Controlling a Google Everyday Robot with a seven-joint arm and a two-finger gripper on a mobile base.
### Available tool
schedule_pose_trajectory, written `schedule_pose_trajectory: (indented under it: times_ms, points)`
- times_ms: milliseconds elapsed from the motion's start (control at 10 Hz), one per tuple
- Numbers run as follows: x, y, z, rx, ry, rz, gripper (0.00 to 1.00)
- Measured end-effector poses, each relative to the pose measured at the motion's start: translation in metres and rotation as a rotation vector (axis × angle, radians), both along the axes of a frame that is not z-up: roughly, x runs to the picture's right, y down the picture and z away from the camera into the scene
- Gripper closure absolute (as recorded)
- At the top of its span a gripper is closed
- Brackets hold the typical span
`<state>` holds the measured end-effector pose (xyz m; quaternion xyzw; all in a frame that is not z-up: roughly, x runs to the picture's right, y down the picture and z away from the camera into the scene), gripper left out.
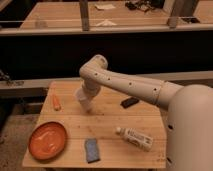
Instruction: Pick up the ceramic cup
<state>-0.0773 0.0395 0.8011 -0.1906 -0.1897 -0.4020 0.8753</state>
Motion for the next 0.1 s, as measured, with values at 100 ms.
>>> schedule_pose_trajectory:
  times_ms: [100]
  points:
    - [0.0000,0.0000,0.0000,0.000,0.000,0.000,0.93]
